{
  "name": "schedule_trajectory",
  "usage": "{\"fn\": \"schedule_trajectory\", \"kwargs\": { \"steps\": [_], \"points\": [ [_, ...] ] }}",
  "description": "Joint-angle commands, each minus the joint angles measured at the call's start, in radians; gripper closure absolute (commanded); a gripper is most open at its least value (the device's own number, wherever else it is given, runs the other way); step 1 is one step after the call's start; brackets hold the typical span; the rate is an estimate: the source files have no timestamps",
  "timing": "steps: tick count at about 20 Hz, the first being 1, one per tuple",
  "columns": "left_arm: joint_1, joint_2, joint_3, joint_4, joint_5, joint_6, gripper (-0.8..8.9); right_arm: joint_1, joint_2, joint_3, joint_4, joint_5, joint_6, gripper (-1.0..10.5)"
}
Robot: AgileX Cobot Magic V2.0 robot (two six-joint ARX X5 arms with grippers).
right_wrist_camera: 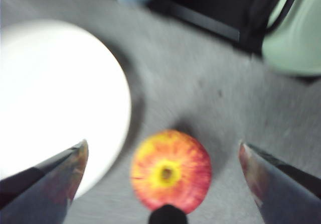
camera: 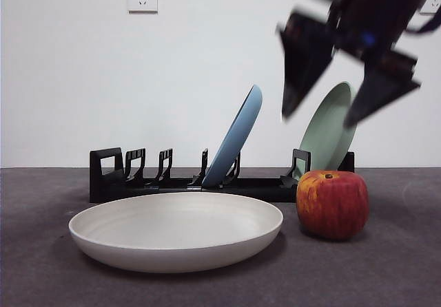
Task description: Take the yellow plate from the plate rack,put the plate on the table,take the apple from the table,put the apple in the plate
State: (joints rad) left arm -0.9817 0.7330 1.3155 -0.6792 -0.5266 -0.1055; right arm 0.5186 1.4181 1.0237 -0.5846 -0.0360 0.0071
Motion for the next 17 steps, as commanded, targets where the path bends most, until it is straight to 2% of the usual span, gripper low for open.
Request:
{"fn": "schedule_trajectory", "kwargs": {
  "steps": [1, 7, 8, 10, 11, 17],
  "points": [
    [0.003, -0.024, -0.004, -0.023, -0.025, 0.004, 5.31, 0.002, 0.095, -0.001, 0.0, 0.013, -0.008, 4.4],
    [0.003, -0.024, -0.004, -0.103, -0.051, 0.004, 5.31, 0.001, 0.274, -0.001, 0.021, 0.014, 0.006, 4.6],
    [0.003, -0.024, -0.004, -0.11, -0.051, 0.004, 5.31, 0.001, 0.285, -0.001, 0.019, 0.013, 0.023, 5.5],
    [0.003, -0.024, -0.004, -0.118, -0.051, 0.004, 5.31, 0.002, 0.285, -0.001, 0.014, 0.012, 0.029, 8.4],
    [0.003, -0.024, -0.004, -0.122, -0.055, 0.004, 5.31, 0.002, 0.283, -0.001, 0.014, 0.01, 0.029, 9.4],
    [0.003, -0.024, -0.004, -0.133, -0.103, 0.004, 5.31, 0.005, 0.231, 0.003, -0.001, 0.01, 0.051, 9.6]
  ]
}}
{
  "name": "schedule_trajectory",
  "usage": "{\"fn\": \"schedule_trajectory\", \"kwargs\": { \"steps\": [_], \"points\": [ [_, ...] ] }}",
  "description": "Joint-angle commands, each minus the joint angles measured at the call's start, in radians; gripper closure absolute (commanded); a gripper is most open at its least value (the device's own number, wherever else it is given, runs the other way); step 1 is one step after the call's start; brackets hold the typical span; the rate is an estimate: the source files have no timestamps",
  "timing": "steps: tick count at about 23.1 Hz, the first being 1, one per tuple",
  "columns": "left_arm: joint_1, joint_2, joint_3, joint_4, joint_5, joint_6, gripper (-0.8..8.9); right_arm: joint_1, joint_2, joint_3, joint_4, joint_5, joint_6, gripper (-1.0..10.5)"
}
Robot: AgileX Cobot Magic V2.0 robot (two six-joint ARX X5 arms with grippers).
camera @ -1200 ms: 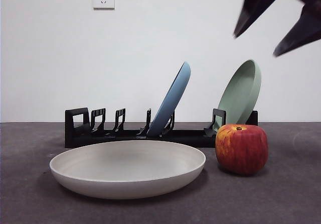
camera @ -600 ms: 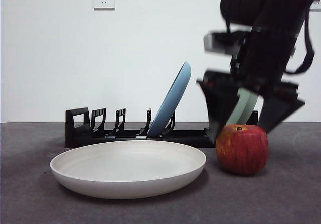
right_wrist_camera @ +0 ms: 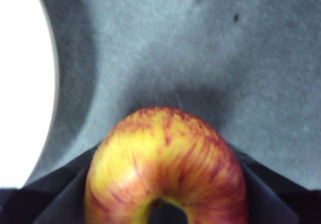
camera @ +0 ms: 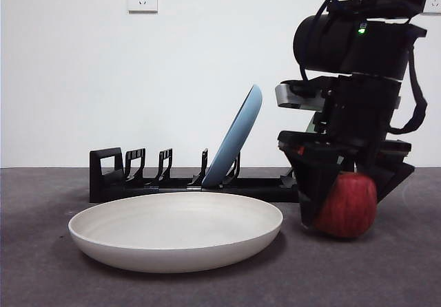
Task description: Take the yellow plate from the plate rack,put the plate on the table,take the apple from the table,put the apple in the plate
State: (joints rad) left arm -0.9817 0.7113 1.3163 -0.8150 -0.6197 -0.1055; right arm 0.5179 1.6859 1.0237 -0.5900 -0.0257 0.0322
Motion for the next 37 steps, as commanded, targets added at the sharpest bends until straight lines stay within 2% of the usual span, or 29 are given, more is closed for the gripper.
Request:
{"fn": "schedule_trajectory", "kwargs": {
  "steps": [1, 4, 7, 12, 15, 27, 30, 34, 37],
  "points": [
    [0.003, -0.002, -0.005, 0.002, -0.01, 0.004, 5.31, 0.011, -0.064, 0.011, 0.0, -0.002, 0.031, 9.6],
    [0.003, -0.002, -0.005, -0.001, -0.01, 0.005, 5.3, 0.037, -0.134, 0.065, -0.002, -0.018, 0.03, 9.6],
    [0.003, 0.0, -0.005, -0.017, -0.01, 0.004, 5.31, 0.089, -0.145, 0.183, -0.002, -0.136, 0.031, 9.6],
    [0.003, 0.002, -0.005, -0.036, -0.01, 0.005, 5.31, 0.22, -0.038, 0.378, -0.069, -0.125, 0.023, 9.6],
    [0.003, 0.002, -0.005, -0.052, -0.01, 0.004, 5.31, 0.262, 0.06, 0.414, -0.07, -0.122, 0.019, 9.6],
    [0.003, 0.002, -0.005, -0.115, -0.009, -0.004, 5.31, 0.29, 0.319, 0.415, -0.071, -0.119, 0.011, 9.6],
    [0.003, 0.002, -0.005, -0.129, -0.008, -0.007, 5.31, 0.29, 0.328, 0.415, -0.075, -0.079, 0.01, 9.6],
    [0.003, 0.002, -0.005, -0.15, -0.008, -0.018, 5.31, 0.298, 0.328, 0.415, -0.071, -0.073, -0.008, 8.9],
    [0.003, 0.002, -0.005, -0.168, -0.008, -0.031, 5.31, 0.297, 0.328, 0.415, -0.074, -0.072, -0.007, 6.8]
  ]
}}
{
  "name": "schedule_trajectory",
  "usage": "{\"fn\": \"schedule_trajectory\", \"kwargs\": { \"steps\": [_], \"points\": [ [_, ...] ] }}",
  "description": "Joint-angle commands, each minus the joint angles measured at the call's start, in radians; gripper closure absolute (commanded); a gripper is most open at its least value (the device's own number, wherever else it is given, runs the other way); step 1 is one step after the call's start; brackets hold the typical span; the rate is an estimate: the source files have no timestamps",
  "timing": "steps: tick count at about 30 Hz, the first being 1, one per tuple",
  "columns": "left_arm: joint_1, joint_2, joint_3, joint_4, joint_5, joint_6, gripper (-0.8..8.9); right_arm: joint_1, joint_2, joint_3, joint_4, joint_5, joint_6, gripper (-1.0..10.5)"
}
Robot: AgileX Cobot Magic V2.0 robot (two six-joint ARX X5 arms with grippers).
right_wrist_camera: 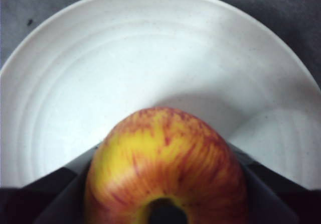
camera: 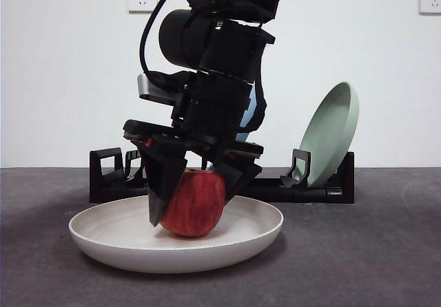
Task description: Take the yellow plate from the plate rack,put the plate on the table,take the apple from the table,put the apple in the plate
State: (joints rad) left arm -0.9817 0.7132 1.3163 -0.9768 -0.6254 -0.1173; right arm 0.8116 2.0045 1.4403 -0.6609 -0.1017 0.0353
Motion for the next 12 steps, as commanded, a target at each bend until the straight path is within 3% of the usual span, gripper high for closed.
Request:
{"fn": "schedule_trajectory", "kwargs": {
  "steps": [1, 3, 12],
  "points": [
    [0.003, 0.0, -0.005, -0.011, -0.002, -0.02, 5.31, 0.003, 0.01, -0.001, -0.003, 0.004, -0.01, 6.1],
    [0.003, 0.004, -0.005, -0.014, -0.002, -0.023, 5.31, 0.005, 0.01, -0.001, -0.003, 0.003, -0.01, 5.4],
    [0.003, 0.053, -0.005, -0.009, -0.002, -0.04, 5.31, 0.015, -0.024, 0.003, -0.009, 0.002, -0.007, 5.3]
  ]
}}
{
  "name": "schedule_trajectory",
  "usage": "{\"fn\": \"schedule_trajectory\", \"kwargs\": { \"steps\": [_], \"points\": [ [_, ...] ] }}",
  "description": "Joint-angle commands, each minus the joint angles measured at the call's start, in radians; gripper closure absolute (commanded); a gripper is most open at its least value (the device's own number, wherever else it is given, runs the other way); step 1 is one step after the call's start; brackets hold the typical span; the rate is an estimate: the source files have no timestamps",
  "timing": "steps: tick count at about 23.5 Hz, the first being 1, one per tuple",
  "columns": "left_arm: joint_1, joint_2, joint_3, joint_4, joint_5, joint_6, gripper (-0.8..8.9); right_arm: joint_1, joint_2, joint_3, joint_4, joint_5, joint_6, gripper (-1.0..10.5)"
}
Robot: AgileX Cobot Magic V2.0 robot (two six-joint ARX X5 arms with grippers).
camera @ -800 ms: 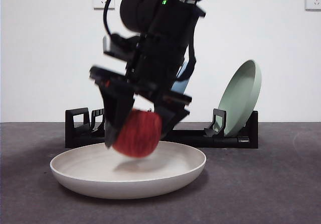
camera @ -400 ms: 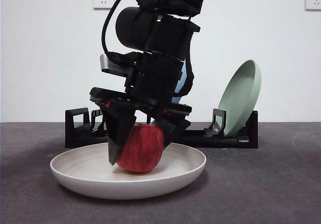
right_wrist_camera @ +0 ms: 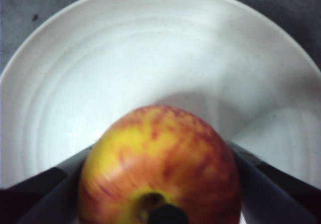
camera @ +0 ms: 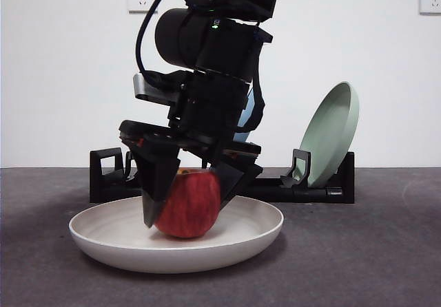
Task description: Take the yellow plate from the plate rack,put the plate on the table,take the apple from the table,put the apple in the plate
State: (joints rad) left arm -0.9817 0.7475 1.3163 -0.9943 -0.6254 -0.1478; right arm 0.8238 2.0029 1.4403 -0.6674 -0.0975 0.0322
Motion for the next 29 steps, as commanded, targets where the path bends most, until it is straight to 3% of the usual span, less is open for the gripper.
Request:
{"fn": "schedule_trajectory", "kwargs": {
  "steps": [1, 6, 15, 17, 18, 19, 20, 21, 22, 25, 29],
  "points": [
    [0.003, 0.032, -0.005, 0.014, -0.002, -0.01, 5.31, 0.003, -0.037, 0.003, -0.004, -0.002, -0.004, 5.3],
    [0.003, 0.106, -0.005, 0.07, -0.002, 0.003, 5.31, 0.001, -0.127, 0.005, -0.019, -0.001, -0.004, 5.4],
    [0.011, 0.299, -0.005, 0.226, 0.007, 0.179, 5.35, -0.043, -0.358, 0.005, -0.067, 0.0, -0.008, 5.4],
    [0.027, 0.34, -0.005, 0.245, 0.017, 0.203, 5.35, -0.063, -0.404, 0.005, -0.093, 0.0, -0.018, 6.1],
    [0.042, 0.359, -0.005, 0.248, 0.032, 0.206, 5.36, -0.076, -0.426, 0.005, -0.111, 0.0, -0.034, 7.0],
    [0.06, 0.377, -0.005, 0.25, 0.051, 0.208, 5.43, -0.089, -0.445, 0.005, -0.13, 0.0, -0.05, 8.0],
    [0.09, 0.404, -0.005, 0.252, 0.098, 0.222, 6.24, -0.112, -0.474, 0.005, -0.163, 0.001, -0.07, 9.2],
    [0.124, 0.425, -0.005, 0.251, 0.16, 0.23, 7.65, -0.137, -0.495, 0.005, -0.192, 0.001, -0.084, 9.6],
    [0.161, 0.444, -0.005, 0.254, 0.23, 0.23, 8.19, -0.165, -0.512, 0.005, -0.219, 0.0, -0.087, 9.6],
    [0.277, 0.485, -0.005, 0.266, 0.428, 0.23, 8.21, -0.252, -0.536, 0.003, -0.263, -0.001, -0.094, 9.6],
    [0.394, 0.494, -0.051, 0.327, 0.518, 0.22, 8.21, -0.329, -0.57, -0.053, -0.201, -0.005, -0.067, 9.6]
  ]
}}
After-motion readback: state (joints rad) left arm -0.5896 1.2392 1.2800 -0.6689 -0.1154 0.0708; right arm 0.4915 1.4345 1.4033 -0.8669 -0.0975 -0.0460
